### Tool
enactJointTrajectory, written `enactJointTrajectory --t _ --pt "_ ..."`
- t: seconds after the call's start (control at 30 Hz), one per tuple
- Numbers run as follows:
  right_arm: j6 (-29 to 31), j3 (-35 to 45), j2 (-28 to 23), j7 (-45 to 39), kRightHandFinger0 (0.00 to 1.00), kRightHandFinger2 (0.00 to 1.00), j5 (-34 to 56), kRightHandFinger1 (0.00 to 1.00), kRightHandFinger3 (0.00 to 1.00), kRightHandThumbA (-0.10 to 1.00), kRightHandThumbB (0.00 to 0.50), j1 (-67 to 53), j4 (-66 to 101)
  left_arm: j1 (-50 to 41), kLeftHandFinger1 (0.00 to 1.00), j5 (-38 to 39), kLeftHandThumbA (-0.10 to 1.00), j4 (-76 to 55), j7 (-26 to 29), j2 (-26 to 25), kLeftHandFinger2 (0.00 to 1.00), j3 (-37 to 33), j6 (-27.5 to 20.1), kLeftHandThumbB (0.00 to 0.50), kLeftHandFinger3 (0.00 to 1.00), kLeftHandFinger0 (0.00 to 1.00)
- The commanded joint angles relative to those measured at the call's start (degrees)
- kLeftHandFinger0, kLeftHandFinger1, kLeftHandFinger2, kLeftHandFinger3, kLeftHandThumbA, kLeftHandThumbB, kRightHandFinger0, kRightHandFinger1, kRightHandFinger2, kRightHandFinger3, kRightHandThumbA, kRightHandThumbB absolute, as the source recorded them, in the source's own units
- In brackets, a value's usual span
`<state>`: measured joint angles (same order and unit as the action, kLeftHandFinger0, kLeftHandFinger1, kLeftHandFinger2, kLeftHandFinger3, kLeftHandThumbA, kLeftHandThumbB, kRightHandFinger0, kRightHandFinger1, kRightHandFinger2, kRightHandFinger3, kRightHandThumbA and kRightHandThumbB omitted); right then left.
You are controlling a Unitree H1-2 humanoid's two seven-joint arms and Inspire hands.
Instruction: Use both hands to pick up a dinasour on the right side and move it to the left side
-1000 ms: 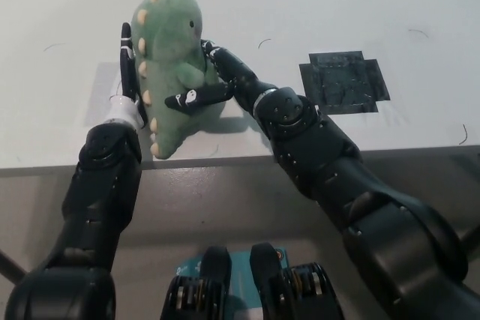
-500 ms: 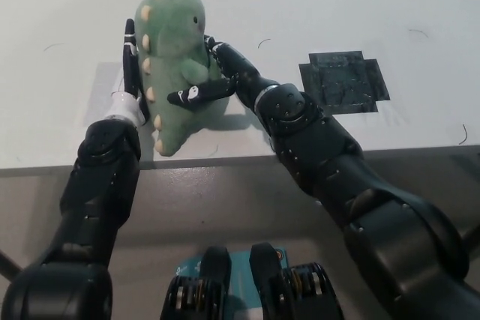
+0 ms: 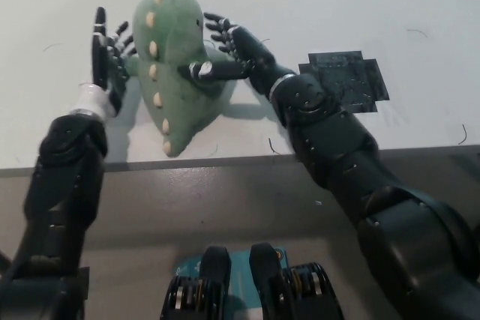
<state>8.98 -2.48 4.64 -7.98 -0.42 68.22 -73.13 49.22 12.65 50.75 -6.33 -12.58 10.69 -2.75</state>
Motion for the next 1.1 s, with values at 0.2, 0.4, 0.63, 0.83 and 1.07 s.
enactJointTrajectory --t 0.2,0.4,0.63,0.83,1.07 --pt "0.5 3.24 -1.31 -5.75 1.0 1.0 3.07 1.0 1.0 1.0 0.071 1.66 1.14 -0.26 1.0 0.88 1.0 -5.24 -3.52 -2.8 1.0 -0.14 1.45 0.5 1.0 1.0" --pt "0.72 4.18 -2.29 -6.89 1.0 1.0 3.87 1.0 1.0 1.0 0.073 1.21 3.37 -1.05 1.0 1.32 1.0 -7.72 -5.48 -4.02 1.0 -0.21 1.12 0.5 1.0 1.0" --pt "1.47 3.86 -5.93 -8.39 1.0 1.0 3.74 1.0 1.0 1.0 0.091 -1.7 12.21 -4.42 1.0 0.98 1.0 -15.07 -6.05 -7.81 1.0 0.54 1.67 0.5 1.0 1.0" --pt "2.06 3.6 -8.81 -7.38 1.0 1.0 3.42 1.0 1.0 1.0 0.039 -6.37 18.65 -10.13 1.0 0.14 1.0 -23.34 -3.07 -7.56 1.0 1.73 0.88 0.5 1.0 1.0" --pt "0.11 4.29 -11.12 -9.67 1.0 1.0 5.28 1.0 1.0 1.0 0.117 -12.26 28.44 -16.04 1.0 0.11 1.0 -32.13 -2.15 -5.96 1.0 2.28 1.13 0.5 1.0 1.0"
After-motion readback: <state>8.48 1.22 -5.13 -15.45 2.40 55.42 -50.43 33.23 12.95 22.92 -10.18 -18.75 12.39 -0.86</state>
